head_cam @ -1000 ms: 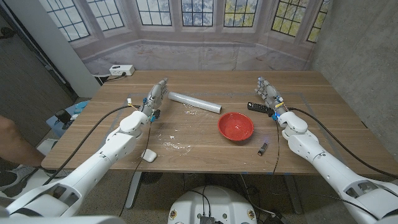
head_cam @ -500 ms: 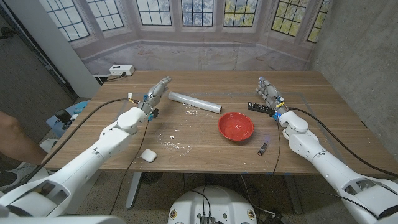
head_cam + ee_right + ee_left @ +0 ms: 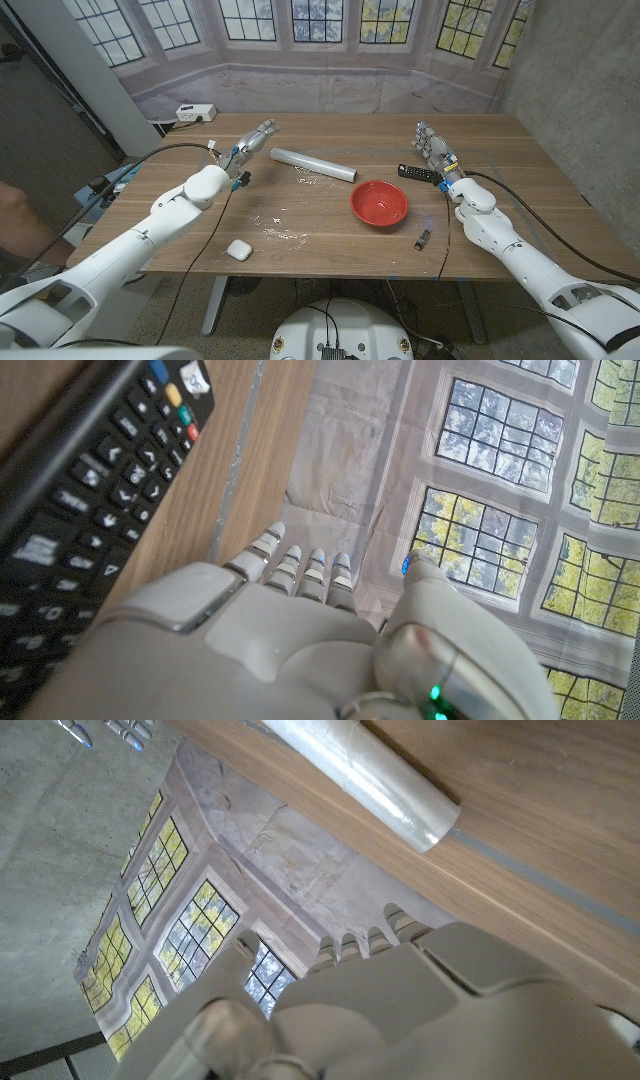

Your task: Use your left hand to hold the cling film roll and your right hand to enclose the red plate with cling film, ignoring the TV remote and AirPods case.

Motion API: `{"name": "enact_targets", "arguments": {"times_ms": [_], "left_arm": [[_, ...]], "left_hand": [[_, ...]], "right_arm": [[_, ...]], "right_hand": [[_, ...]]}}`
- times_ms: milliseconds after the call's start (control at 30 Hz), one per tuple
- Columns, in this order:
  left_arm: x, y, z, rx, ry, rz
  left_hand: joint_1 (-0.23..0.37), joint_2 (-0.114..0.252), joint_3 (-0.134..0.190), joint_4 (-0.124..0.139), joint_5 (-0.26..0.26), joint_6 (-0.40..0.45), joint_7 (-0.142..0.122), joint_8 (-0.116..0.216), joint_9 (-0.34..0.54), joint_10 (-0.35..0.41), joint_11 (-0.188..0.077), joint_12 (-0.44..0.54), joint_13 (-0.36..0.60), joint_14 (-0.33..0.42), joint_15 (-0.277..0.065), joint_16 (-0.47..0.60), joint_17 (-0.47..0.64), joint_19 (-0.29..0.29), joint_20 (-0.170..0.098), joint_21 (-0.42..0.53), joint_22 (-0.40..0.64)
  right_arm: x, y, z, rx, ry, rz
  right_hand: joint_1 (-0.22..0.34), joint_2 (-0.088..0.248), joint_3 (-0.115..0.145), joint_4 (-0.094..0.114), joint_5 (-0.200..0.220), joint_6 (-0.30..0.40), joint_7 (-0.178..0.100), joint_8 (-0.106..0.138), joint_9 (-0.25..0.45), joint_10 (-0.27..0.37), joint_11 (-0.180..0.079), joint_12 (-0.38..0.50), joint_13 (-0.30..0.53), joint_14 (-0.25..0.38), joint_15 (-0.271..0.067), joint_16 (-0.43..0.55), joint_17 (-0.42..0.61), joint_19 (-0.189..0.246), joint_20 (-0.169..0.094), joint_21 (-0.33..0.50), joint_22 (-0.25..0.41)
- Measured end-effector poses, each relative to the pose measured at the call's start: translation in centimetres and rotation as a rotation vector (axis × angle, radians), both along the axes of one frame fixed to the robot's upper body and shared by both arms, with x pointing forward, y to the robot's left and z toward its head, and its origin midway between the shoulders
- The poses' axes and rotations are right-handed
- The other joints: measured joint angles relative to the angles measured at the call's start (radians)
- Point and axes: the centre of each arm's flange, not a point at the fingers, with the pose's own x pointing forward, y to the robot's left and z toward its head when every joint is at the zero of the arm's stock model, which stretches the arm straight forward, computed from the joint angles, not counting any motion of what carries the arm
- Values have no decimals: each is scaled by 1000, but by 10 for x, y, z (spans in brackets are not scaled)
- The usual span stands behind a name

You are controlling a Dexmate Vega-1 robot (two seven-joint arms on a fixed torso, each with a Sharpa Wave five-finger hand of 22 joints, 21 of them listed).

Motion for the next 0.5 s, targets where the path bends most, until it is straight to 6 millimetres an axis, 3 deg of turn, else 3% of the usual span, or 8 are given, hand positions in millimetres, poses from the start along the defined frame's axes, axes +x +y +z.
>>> {"name": "enact_targets", "arguments": {"times_ms": [500], "left_arm": [[-3, 0, 16, 281, -71, 61]], "left_hand": [[24, 23, 23, -17, 4, 0, 0, 0, 0, 18, -7, 0, 0, 9, -9, 0, 0, 32, 4, 5, 0]], "right_arm": [[0, 3, -1, 11, -9, -10]], "right_hand": [[4, 4, 1, -7, 0, 11, 0, 4, 0, 8, -7, 4, 0, 5, -5, 8, 0, 12, 3, 2, 0]]}}
